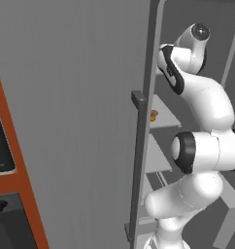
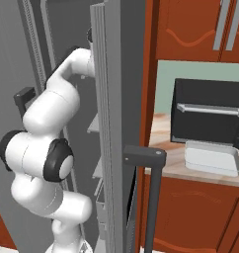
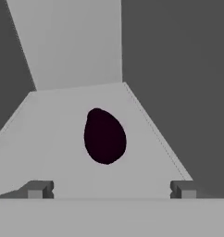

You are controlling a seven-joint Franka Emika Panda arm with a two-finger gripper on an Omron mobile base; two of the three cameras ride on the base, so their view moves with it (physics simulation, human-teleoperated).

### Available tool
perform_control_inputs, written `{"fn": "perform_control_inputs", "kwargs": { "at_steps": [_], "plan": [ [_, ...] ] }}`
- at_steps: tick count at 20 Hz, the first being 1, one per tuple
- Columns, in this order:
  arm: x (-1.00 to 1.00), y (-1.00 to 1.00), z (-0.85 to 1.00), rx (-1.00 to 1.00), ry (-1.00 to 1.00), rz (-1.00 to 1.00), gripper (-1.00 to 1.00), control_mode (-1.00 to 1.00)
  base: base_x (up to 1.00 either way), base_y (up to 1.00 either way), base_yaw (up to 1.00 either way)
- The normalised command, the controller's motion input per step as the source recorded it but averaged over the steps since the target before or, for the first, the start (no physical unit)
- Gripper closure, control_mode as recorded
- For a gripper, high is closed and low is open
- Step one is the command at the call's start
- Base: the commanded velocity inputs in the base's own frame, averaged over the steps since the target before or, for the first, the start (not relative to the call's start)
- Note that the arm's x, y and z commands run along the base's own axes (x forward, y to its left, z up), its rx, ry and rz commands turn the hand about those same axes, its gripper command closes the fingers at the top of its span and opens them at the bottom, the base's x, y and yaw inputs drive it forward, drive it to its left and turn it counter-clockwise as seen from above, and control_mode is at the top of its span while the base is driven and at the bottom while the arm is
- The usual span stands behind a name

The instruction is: Take the eggplant and mushroom out of the freezer and place them in the tupperware container on the counter. Then put the tupperware containing the vegetables back in the freezer.

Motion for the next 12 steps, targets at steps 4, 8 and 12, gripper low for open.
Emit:
{"fn": "perform_control_inputs", "kwargs": {
  "at_steps": [4,8,12],
  "plan": [
    [0.41,-0.02,-0.21,0.00,0.09,0.00,-1.00,-1.00,0.00,0.00,0.00],
    [0.49,0.00,-0.13,0.00,0.08,0.00,-1.00,-1.00,0.00,0.00,0.00],
    [0.54,0.00,-0.11,0.00,0.06,0.00,-1.00,-1.00,0.00,0.00,0.00]
  ]
}}
